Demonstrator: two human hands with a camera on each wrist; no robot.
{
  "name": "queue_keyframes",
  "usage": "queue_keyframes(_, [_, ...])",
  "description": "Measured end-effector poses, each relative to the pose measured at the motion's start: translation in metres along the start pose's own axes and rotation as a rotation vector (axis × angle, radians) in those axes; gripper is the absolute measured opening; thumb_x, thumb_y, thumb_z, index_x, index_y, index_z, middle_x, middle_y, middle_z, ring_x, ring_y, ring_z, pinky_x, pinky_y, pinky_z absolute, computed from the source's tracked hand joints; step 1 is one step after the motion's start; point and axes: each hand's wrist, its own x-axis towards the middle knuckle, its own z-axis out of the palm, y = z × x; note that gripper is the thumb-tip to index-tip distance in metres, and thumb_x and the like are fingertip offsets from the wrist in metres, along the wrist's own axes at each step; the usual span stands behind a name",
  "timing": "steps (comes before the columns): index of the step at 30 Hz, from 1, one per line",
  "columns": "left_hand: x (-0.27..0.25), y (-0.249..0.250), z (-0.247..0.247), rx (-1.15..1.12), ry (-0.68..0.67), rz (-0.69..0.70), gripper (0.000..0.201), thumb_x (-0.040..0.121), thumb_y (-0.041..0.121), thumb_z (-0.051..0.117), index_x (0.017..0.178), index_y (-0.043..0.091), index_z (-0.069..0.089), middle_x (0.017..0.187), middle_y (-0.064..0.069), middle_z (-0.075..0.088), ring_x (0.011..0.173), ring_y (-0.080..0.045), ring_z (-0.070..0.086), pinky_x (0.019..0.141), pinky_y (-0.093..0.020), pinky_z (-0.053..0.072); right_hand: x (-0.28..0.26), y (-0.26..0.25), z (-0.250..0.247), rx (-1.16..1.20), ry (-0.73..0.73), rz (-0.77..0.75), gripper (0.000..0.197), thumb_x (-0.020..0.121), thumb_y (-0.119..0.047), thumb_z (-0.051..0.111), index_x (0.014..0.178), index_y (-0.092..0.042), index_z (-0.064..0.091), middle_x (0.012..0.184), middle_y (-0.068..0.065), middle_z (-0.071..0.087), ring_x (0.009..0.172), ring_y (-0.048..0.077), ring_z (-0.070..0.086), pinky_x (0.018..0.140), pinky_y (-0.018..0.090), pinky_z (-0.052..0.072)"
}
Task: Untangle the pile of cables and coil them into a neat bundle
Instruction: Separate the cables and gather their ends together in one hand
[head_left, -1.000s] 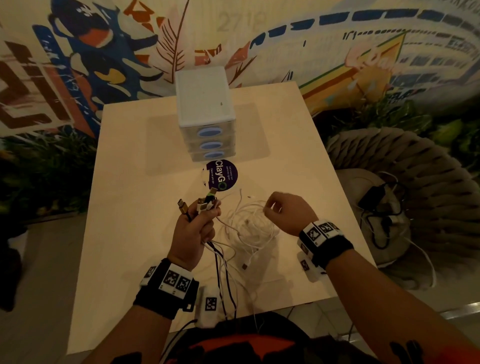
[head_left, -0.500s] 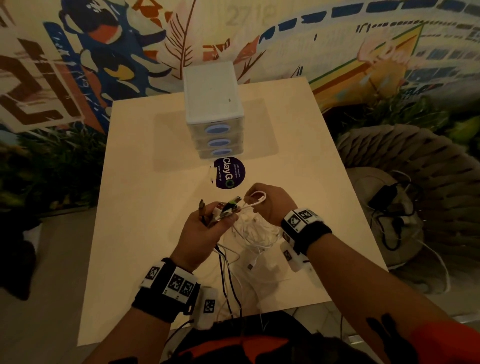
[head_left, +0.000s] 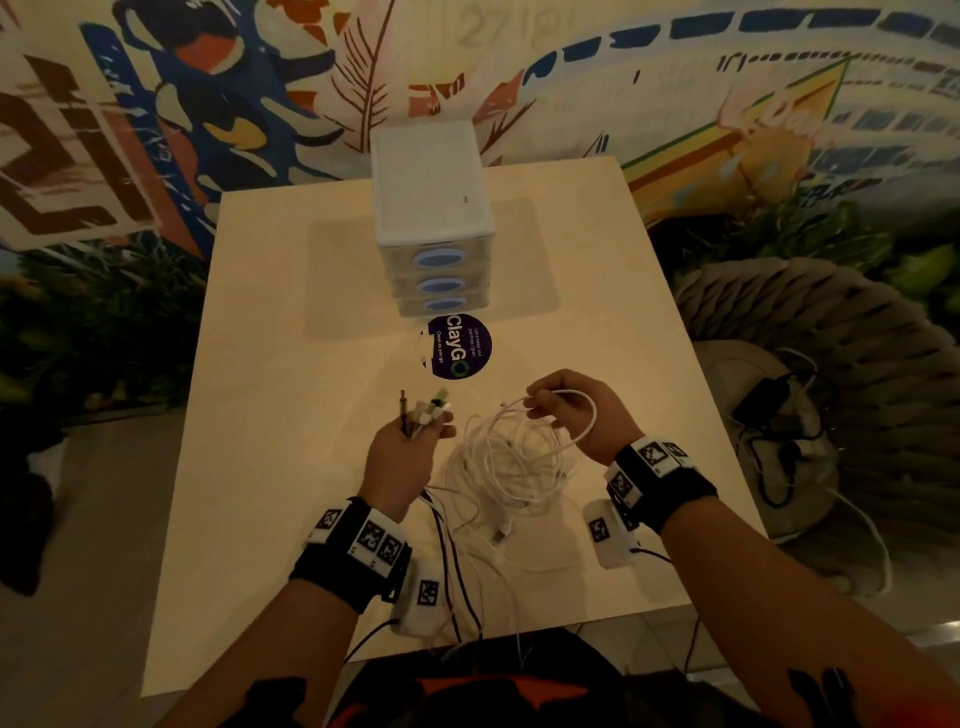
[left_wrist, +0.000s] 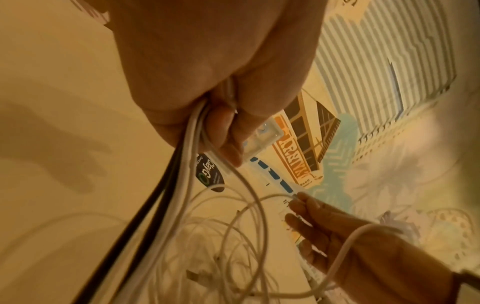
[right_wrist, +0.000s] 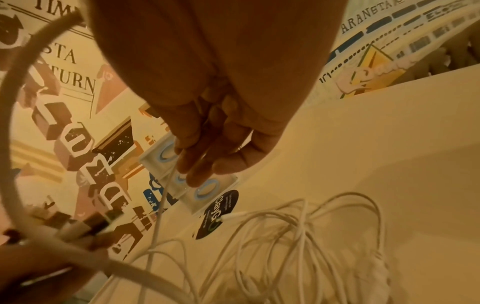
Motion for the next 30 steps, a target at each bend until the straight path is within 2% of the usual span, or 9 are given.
queue_keyframes(3, [0.0, -0.003, 0.01, 0.13, -0.087, -0.051, 0.015, 0.09, 0.029, 0.076, 0.094, 0.015, 0.079, 0.043, 0.012, 0.055, 0.045, -0.01, 0.04, 0.055, -0.028, 0.035, -0.003, -0.002, -0.002, 0.044, -0.008, -0.02, 0.013, 0.103, -0.01, 0.057, 0.103, -0.008, 0.07, 0.098, 0.013, 0.077, 0.087, 0.019, 0.075, 0.066, 0.015, 0.05])
queue_keyframes(5, [-0.003, -0.005, 0.016, 0.161, -0.139, -0.059, 0.016, 0.089, 0.029, 0.076, 0.087, 0.014, 0.079, 0.039, 0.012, 0.049, 0.051, -0.013, 0.044, 0.062, -0.03, 0.037, -0.003, -0.002, -0.003, 0.041, -0.01, -0.023, 0.013, 0.103, -0.012, 0.057, 0.102, -0.011, 0.07, 0.098, 0.011, 0.077, 0.088, 0.02, 0.075, 0.066, 0.016, 0.05])
queue_keyframes(10, [-0.003, -0.005, 0.021, 0.18, -0.188, -0.048, 0.022, 0.089, 0.035, 0.076, 0.094, 0.013, 0.077, 0.069, 0.002, 0.064, 0.07, -0.021, 0.056, 0.068, -0.031, 0.043, -0.001, -0.004, -0.004, 0.037, -0.017, -0.021, 0.014, 0.103, -0.009, 0.057, 0.106, -0.004, 0.07, 0.097, 0.012, 0.077, 0.085, 0.021, 0.076, 0.066, 0.014, 0.049])
queue_keyframes(13, [0.001, -0.007, 0.018, 0.242, -0.254, 0.037, 0.026, 0.083, 0.024, 0.083, 0.107, 0.018, 0.074, 0.096, 0.007, 0.074, 0.087, -0.007, 0.066, 0.072, -0.022, 0.046, -0.002, -0.008, -0.004, 0.066, -0.032, -0.008, 0.015, 0.102, -0.01, 0.057, 0.106, -0.002, 0.069, 0.096, 0.012, 0.077, 0.082, 0.019, 0.076, 0.064, 0.016, 0.05])
queue_keyframes(16, [0.002, -0.006, 0.018, 0.262, -0.309, 0.054, 0.02, 0.078, 0.018, 0.087, 0.086, 0.021, 0.069, 0.084, 0.01, 0.072, 0.074, 0.002, 0.063, 0.058, -0.007, 0.042, -0.003, -0.009, -0.005, 0.092, -0.062, 0.012, 0.014, 0.103, -0.009, 0.056, 0.105, -0.003, 0.069, 0.093, 0.009, 0.077, 0.08, 0.018, 0.075, 0.063, 0.019, 0.051])
queue_keyframes(20, [-0.002, -0.006, 0.021, 0.259, -0.309, 0.082, 0.032, 0.079, 0.034, 0.086, 0.076, 0.011, 0.064, 0.068, 0.007, 0.067, 0.057, 0.004, 0.057, 0.053, -0.008, 0.04, 0.0, -0.007, -0.009, 0.062, -0.042, 0.033, 0.014, 0.103, -0.012, 0.057, 0.105, -0.007, 0.07, 0.095, 0.009, 0.077, 0.077, 0.02, 0.075, 0.062, 0.021, 0.051])
queue_keyframes(23, [-0.005, -0.006, 0.02, 0.146, -0.264, 0.059, 0.013, 0.079, 0.032, 0.086, 0.083, 0.026, 0.076, 0.077, 0.014, 0.075, 0.073, 0.005, 0.068, 0.072, -0.02, 0.051, 0.006, 0.005, -0.015, -0.144, 0.014, 0.025, 0.012, 0.098, -0.018, 0.064, 0.107, -0.021, 0.071, 0.092, -0.001, 0.077, 0.075, 0.016, 0.073, 0.068, 0.025, 0.053])
queue_keyframes(27, [-0.006, -0.002, 0.019, 0.053, -0.178, 0.027, 0.013, 0.075, 0.023, 0.088, 0.068, 0.028, 0.079, 0.077, 0.006, 0.077, 0.085, -0.019, 0.071, 0.085, -0.039, 0.053, 0.01, 0.017, -0.038, -0.585, -0.107, 0.128, 0.052, 0.092, -0.013, 0.068, 0.135, -0.037, 0.051, 0.101, -0.01, 0.072, 0.083, 0.013, 0.069, 0.082, 0.035, 0.056])
queue_keyframes(30, [-0.008, 0.002, 0.016, 0.045, -0.185, 0.05, 0.011, 0.08, 0.024, 0.083, 0.071, 0.02, 0.08, 0.084, 0.008, 0.078, 0.09, -0.015, 0.07, 0.088, -0.036, 0.052, 0.004, 0.006, -0.054, -0.562, 0.119, 0.103, 0.051, 0.093, -0.001, 0.055, 0.127, -0.039, 0.048, 0.106, -0.003, 0.066, 0.084, 0.017, 0.067, 0.075, 0.033, 0.053])
